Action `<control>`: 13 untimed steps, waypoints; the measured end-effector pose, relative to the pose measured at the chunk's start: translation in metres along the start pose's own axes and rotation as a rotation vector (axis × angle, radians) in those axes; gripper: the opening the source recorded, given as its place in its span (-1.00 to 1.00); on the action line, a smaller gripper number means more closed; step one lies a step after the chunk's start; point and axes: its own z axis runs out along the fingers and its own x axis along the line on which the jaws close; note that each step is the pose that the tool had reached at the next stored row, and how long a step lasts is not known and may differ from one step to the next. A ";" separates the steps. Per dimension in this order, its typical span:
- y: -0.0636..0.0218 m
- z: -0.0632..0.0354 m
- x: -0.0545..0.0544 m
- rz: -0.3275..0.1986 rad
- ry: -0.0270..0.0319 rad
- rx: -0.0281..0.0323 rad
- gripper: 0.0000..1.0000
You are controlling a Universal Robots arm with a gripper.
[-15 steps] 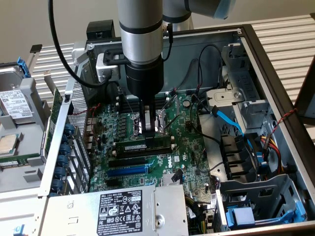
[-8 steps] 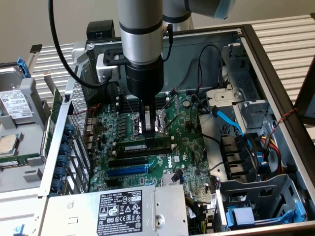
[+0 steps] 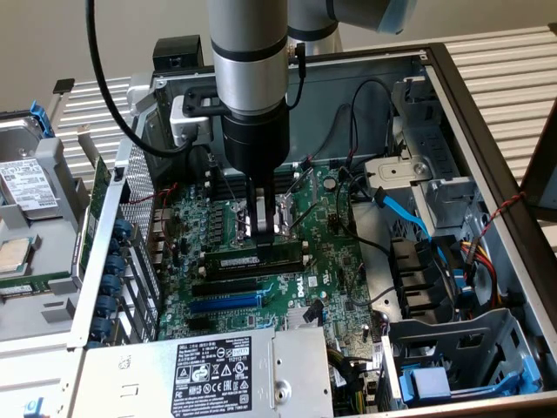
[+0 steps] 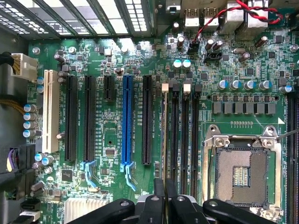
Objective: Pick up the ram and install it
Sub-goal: 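Insert the ram into the slot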
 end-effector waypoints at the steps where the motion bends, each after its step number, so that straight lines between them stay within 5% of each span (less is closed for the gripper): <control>1: 0.0000 0.0000 0.000 0.000 0.0000 0.0000 -0.75; 13: 0.0000 0.0000 0.000 0.000 0.0000 0.0000 -0.58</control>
